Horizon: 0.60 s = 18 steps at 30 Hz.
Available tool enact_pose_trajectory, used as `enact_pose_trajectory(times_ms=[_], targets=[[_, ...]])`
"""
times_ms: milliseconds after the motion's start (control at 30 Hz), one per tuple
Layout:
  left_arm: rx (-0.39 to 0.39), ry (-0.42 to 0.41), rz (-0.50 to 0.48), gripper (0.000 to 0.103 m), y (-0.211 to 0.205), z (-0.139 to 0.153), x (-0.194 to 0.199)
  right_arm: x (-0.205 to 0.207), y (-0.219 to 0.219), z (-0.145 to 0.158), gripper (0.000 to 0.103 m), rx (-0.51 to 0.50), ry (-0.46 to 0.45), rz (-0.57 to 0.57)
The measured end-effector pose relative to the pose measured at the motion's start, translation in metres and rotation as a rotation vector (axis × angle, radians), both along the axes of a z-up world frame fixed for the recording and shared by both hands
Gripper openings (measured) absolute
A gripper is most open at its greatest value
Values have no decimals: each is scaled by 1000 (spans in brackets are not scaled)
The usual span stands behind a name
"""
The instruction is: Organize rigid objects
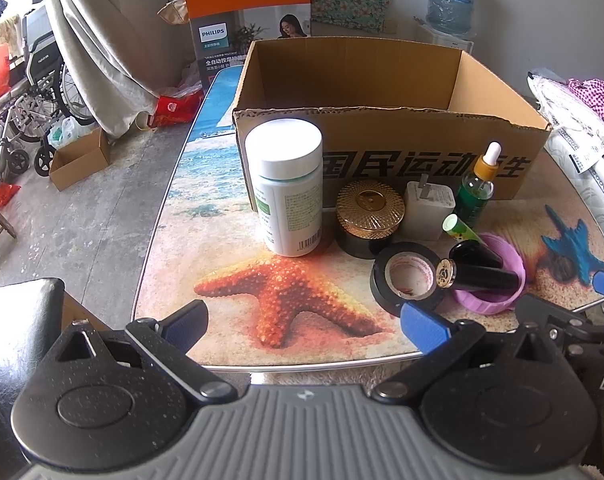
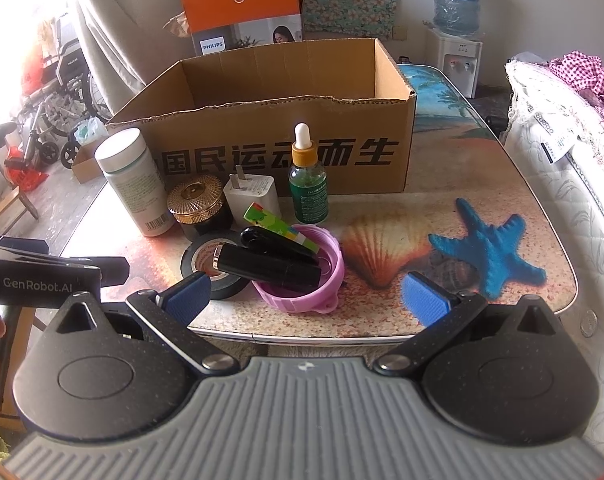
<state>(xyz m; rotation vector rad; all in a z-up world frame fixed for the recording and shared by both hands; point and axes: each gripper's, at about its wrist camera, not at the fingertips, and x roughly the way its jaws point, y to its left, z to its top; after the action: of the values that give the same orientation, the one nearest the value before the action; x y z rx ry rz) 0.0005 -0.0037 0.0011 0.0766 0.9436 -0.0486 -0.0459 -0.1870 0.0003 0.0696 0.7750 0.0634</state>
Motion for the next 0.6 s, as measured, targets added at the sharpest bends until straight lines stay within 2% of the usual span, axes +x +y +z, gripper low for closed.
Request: enact_pose_trajectory(times_ms=[600], targets=[[1,-1,0,103,0,0,1,1,0,1,102,4,2,-1]])
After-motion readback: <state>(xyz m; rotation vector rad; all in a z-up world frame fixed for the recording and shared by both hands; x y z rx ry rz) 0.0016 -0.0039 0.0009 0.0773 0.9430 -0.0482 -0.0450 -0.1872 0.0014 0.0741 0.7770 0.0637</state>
